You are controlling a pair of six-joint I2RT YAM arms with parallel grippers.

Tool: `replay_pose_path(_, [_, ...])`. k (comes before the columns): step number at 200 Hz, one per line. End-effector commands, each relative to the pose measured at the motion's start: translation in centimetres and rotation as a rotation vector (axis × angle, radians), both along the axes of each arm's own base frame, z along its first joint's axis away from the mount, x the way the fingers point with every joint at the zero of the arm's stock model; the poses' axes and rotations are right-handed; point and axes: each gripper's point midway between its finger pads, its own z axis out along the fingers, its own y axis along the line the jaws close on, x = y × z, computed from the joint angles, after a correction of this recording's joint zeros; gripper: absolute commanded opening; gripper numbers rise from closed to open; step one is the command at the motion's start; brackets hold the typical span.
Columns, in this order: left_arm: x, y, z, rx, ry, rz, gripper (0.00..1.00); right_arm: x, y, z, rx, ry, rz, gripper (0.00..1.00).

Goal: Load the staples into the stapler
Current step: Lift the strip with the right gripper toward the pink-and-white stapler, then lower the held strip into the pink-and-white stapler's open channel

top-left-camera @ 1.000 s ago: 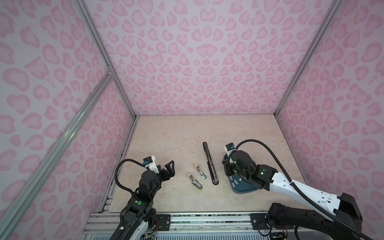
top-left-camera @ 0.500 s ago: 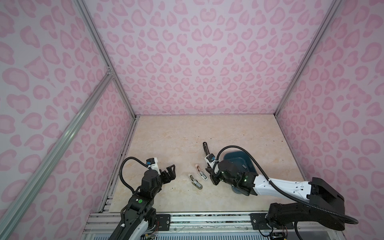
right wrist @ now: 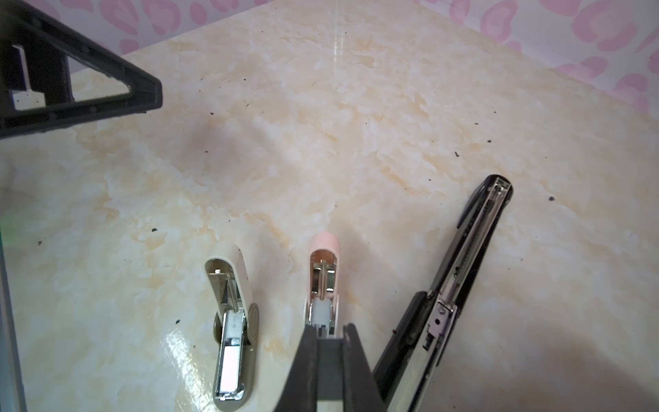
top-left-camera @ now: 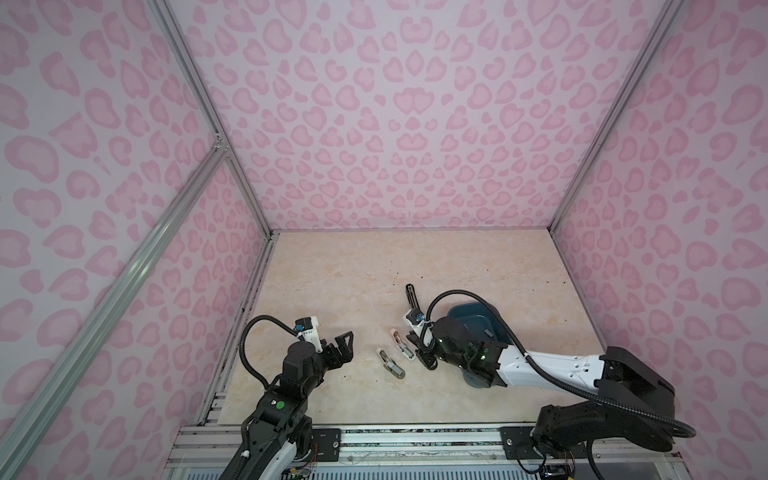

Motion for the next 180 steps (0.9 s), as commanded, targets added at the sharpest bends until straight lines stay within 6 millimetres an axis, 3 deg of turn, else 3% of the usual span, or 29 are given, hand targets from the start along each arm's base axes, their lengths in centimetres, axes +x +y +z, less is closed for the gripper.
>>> replay_pose_path(1, [0.4,-0.4,0.6,-0.005,-0.024,-0.020,0.97,-0.2,0.7,-0.5,-0.002,0.012,0.031,0.00])
replay_pose_path(67, [0.5,-0.8,0.3,-0.004,-0.006,-0.039,0.97,0.7,0.7,-2.9,-0.033,0.101,0.035,0.00])
replay_pose_path(180, [0.5,-0.8,0.2,-0.005,-0.004,-0.038,0.97,-0.2,0.8,-4.7,-0.028,0.123,0.087,0.00])
